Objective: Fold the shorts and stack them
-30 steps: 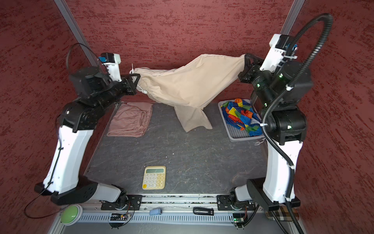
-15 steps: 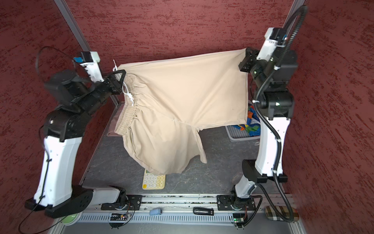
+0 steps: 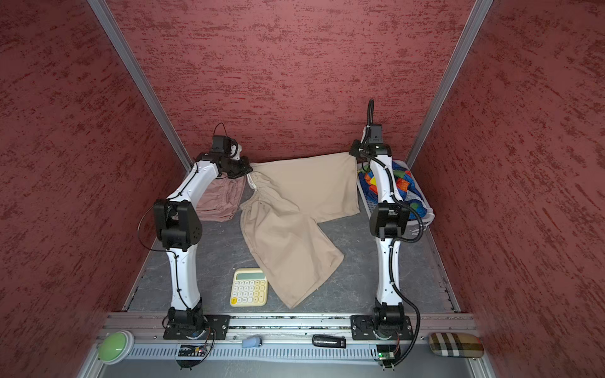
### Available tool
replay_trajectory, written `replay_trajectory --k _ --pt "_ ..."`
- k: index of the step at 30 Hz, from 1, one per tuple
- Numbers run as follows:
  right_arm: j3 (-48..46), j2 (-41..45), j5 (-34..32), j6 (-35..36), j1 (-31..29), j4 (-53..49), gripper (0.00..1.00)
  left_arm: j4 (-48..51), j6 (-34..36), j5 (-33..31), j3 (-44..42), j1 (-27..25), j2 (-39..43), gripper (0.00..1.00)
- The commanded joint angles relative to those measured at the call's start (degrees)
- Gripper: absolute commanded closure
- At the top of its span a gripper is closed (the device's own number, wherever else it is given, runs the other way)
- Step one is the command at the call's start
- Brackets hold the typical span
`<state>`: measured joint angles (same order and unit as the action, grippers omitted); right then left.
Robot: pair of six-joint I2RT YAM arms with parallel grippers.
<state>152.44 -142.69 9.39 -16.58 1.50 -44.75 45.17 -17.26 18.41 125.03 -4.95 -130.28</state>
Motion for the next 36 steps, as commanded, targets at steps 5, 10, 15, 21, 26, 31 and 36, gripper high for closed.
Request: replay_trajectory --k 5,10,15,21,26,31,36 --pt "-1.39 14.89 0.30 -0.09 1.11 0.12 1.00 2.56 1.87 2.94 15.16 2.29 -5.73 1.00" --pt "-30.08 32.19 0.32 1.63 -2.62 5.76 1.00 1.94 -1.62 8.54 10.05 4.86 -4.79 0.99" --pt "-62.13 48.36 3.20 -2.93 -5.68 15.90 1.00 -5.43 -2.70 11.35 -8.59 5.48 2.80 0.97" --pt "-93.09 59.05 6.18 -9.43 -10.35 27.24 1.00 -13.56 -4.21 12.83 -27.00 6.59 8.57 0.93" --pt "-106.41 64.02 5.32 -14.46 -15.36 32.32 1.00 -15.98 -4.79 14.94 -32.82 7.36 10.36 0.71" --pt "-106.90 65.58 4.70 -14.31 -16.22 30.69 1.00 -14.11 -6.14 15.80 -30.94 7.68 14.24 0.01" --pt "-105.12 66.97 3.71 -14.22 -16.23 29.42 1.00 -16.93 -17.69 20.10 -36.79 9.17 23.66 0.01"
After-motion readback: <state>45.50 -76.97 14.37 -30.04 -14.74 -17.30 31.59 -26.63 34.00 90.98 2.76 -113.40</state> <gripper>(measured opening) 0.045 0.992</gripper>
